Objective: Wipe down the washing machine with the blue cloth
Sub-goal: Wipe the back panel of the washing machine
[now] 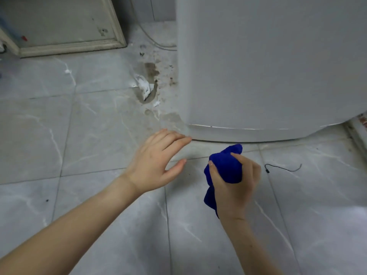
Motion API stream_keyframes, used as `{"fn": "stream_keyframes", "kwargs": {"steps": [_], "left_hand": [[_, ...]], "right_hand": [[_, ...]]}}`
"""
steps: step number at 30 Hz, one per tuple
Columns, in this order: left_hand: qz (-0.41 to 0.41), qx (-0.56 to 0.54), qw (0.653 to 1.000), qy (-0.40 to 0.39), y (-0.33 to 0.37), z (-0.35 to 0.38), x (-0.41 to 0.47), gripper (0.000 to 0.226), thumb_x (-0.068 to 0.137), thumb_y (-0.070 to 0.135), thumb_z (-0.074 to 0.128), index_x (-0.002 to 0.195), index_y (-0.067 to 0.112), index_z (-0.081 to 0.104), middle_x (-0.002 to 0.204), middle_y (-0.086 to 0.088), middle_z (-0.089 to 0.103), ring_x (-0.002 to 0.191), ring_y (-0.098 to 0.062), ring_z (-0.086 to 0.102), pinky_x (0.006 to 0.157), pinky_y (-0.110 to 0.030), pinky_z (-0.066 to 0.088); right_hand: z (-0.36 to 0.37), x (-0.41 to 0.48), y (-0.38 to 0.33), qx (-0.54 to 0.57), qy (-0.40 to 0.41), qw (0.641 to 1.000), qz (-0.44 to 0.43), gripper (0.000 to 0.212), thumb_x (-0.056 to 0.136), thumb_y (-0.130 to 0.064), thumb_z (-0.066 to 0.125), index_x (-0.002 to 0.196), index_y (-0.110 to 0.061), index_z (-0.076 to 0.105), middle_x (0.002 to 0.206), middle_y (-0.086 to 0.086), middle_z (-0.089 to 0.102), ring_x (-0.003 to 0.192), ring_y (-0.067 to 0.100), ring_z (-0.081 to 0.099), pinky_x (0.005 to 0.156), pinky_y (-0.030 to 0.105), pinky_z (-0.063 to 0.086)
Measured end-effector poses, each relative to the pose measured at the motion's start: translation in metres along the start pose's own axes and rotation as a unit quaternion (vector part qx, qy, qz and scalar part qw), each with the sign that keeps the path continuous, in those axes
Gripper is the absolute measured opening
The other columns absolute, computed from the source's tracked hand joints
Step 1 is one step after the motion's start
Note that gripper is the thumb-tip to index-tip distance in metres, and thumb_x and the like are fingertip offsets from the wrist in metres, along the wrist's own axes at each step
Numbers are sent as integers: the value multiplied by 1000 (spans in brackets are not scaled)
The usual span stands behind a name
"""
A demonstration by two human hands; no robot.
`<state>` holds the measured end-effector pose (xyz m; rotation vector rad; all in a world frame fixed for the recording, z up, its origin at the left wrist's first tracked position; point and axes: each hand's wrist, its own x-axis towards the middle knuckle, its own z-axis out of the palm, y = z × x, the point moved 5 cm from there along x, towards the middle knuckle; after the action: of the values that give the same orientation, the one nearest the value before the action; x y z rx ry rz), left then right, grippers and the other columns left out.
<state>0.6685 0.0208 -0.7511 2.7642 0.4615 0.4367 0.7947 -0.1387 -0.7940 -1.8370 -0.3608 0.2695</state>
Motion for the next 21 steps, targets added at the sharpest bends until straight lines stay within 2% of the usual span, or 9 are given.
{"fn": "stream_keyframes", "kwargs": {"steps": [4, 6, 8, 11, 14, 18, 21], "left_hand": [[-103, -47, 993, -19, 50, -80, -23, 48, 94, 33, 53, 135, 9, 58, 125, -3, 62, 119, -24, 55, 104, -34, 40], [-149, -67, 986, -15, 85, -133, -32, 47, 95, 34, 50, 136, 12, 57, 130, 0, 59, 123, -20, 53, 106, -31, 39], [-194, -100, 976, -12, 130, -194, -37, 46, 97, 36, 48, 138, 16, 56, 137, 5, 55, 129, -13, 49, 108, -30, 39], [-223, -131, 966, -2, 193, -301, -33, 46, 99, 39, 44, 141, 21, 53, 141, 13, 51, 133, -4, 43, 108, -25, 36], [-250, -136, 959, 8, 241, -411, -29, 48, 100, 42, 41, 142, 22, 52, 141, 15, 50, 133, -2, 42, 107, -22, 36], [-255, -102, 961, 35, 282, -544, -26, 47, 99, 40, 43, 139, 17, 55, 137, 8, 55, 128, -12, 49, 106, -19, 31], [-253, -53, 963, 75, 303, -625, -31, 48, 99, 36, 45, 139, 14, 55, 136, 2, 57, 128, -19, 51, 107, -29, 36]], "right_hand": [[-44, -22, -96, -22, -52, 998, 41, 55, 68, -17, 89, 101, -45, 55, 116, -26, 42, 107, -8, 50, 80, 5, 43], [-70, -34, -155, -38, -84, 993, 67, 53, 68, -21, 89, 102, -45, 56, 117, -27, 42, 108, -7, 51, 82, 12, 45], [-101, -44, -226, -52, -119, 989, 70, 53, 68, -23, 89, 104, -44, 56, 118, -29, 41, 110, -6, 51, 82, 13, 46], [-146, -53, -344, -75, -150, 985, 46, 57, 67, -22, 90, 104, -49, 55, 116, -31, 42, 108, -9, 50, 80, 8, 42], [-188, -61, -460, -83, -168, 982, -8, 59, 66, -22, 91, 105, -47, 55, 114, -31, 44, 108, -8, 50, 80, 11, 42], [-221, -72, -587, -72, -195, 975, -72, 56, 66, -23, 92, 105, -46, 58, 114, -23, 50, 107, -7, 51, 85, 17, 43], [-230, -88, -663, -47, -228, 967, -105, 54, 68, -20, 91, 105, -42, 61, 116, -14, 51, 107, -5, 53, 89, 16, 45]]}}
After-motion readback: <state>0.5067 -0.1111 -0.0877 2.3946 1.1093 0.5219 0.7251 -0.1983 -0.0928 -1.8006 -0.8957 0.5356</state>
